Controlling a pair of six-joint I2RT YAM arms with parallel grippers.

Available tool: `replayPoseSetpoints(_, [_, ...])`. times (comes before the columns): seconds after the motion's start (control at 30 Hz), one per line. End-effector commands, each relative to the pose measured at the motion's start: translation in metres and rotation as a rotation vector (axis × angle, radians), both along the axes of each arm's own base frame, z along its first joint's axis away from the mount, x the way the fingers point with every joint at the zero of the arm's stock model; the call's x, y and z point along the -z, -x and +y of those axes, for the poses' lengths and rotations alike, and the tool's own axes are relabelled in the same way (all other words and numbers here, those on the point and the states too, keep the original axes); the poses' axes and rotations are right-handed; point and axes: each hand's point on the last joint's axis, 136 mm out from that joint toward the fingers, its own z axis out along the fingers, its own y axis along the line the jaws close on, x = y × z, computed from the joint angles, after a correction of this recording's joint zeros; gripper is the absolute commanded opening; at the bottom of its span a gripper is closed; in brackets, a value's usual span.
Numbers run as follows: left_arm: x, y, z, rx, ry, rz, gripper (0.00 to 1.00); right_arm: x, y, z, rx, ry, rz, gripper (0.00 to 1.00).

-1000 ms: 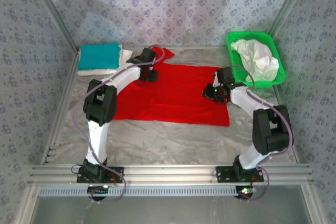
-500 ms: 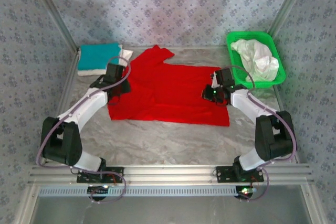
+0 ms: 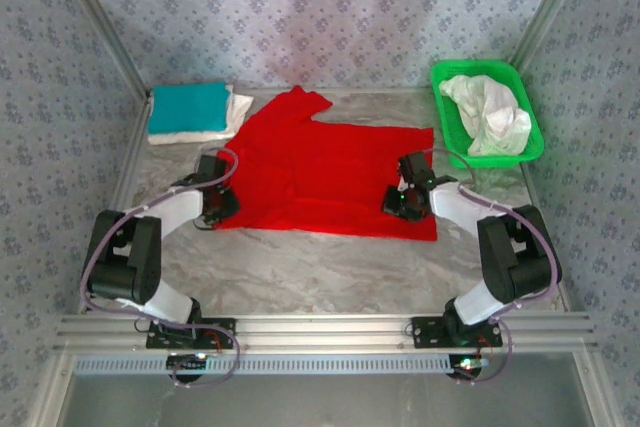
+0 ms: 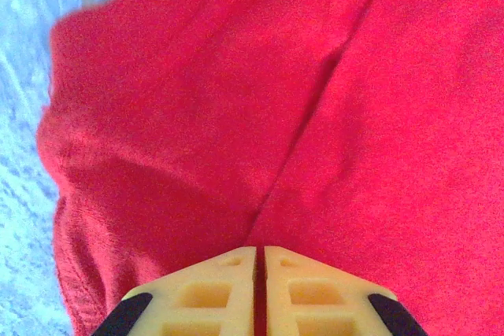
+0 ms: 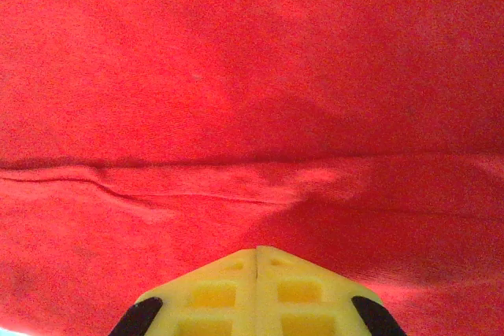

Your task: Fold and stack the t-shirts

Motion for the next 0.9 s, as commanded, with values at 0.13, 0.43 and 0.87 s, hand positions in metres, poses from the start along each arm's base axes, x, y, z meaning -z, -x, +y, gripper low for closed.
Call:
replayPoseSetpoints(0.13, [0.020, 0.012, 0.006, -0.073, 0.025, 0.036, 0.12, 0.011, -0.021, -0.019, 0.099, 0.002, -0.009, 0.00])
replayPoseSetpoints(0.43, [0.021, 0.038, 0.013, -0.145, 0.071, 0.080, 0.12, 0.040, 0.001, -0.040, 0.219, -0.001, 0.116, 0.00])
replayPoseSetpoints(0.87, [0.019, 0.123, -0.011, -0.197, 0.124, 0.142, 0.13, 0.047, 0.081, -0.038, 0.306, -0.019, 0.202, 0.00])
